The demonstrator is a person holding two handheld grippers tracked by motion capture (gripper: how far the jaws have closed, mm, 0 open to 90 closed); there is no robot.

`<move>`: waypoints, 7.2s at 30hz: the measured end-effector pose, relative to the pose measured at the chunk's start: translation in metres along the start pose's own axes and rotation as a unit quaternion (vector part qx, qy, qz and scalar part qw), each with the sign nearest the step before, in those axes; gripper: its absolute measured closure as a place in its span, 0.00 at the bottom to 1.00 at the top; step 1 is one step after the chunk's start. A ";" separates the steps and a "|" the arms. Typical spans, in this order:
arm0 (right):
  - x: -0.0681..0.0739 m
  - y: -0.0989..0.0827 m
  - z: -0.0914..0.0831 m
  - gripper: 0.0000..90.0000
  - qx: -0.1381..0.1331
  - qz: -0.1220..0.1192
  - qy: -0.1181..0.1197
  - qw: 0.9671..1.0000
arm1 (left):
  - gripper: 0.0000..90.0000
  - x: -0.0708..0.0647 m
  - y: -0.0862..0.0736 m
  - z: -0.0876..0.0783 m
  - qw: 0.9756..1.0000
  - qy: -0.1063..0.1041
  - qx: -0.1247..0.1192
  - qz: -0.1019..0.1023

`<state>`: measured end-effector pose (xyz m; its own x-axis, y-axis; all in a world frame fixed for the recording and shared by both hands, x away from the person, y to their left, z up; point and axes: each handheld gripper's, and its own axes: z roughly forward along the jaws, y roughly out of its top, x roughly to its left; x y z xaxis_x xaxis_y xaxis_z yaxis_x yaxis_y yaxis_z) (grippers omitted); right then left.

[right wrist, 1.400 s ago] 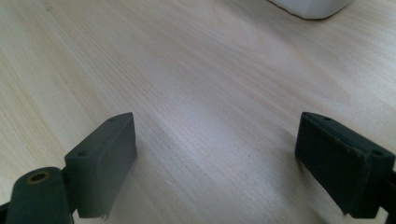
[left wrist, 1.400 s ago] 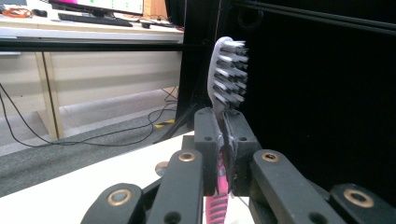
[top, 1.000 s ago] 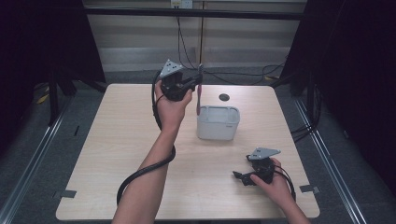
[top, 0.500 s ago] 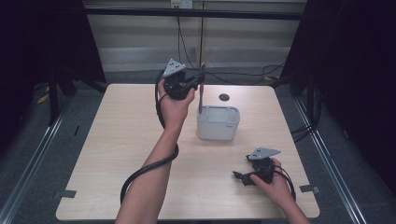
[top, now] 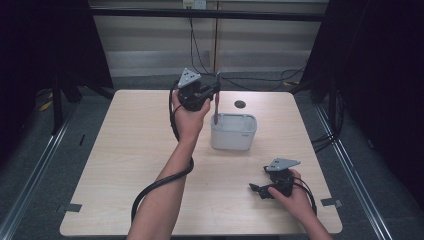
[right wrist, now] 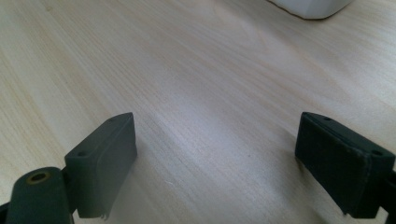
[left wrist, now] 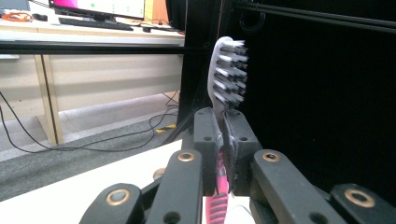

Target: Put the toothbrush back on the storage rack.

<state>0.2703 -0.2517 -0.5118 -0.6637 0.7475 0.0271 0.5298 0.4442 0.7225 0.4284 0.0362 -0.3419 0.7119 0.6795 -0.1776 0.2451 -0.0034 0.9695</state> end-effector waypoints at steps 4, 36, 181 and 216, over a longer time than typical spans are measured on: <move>0.000 0.000 0.000 0.14 0.000 0.000 0.000 1.000 | 0.94 0.000 -0.009 0.001 1.000 0.001 -0.002 -0.006; 0.000 0.000 0.000 0.14 0.001 0.000 0.001 1.000 | 0.93 0.002 -0.061 -0.007 1.000 0.005 0.016 -0.015; 0.000 0.001 0.001 0.14 0.002 0.002 0.000 1.000 | 0.18 0.039 -0.105 -0.101 0.992 -0.013 0.121 0.027; 0.000 0.001 0.001 0.14 0.002 0.002 0.000 1.000 | 0.18 0.062 -0.134 -0.135 0.984 0.002 0.174 0.030</move>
<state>0.2714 -0.2502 -0.5116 -0.6616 0.7493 0.0295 0.5344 0.4435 0.7196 0.3511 0.1777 -0.4600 0.7299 0.6728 -0.1207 0.4139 -0.2945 0.8614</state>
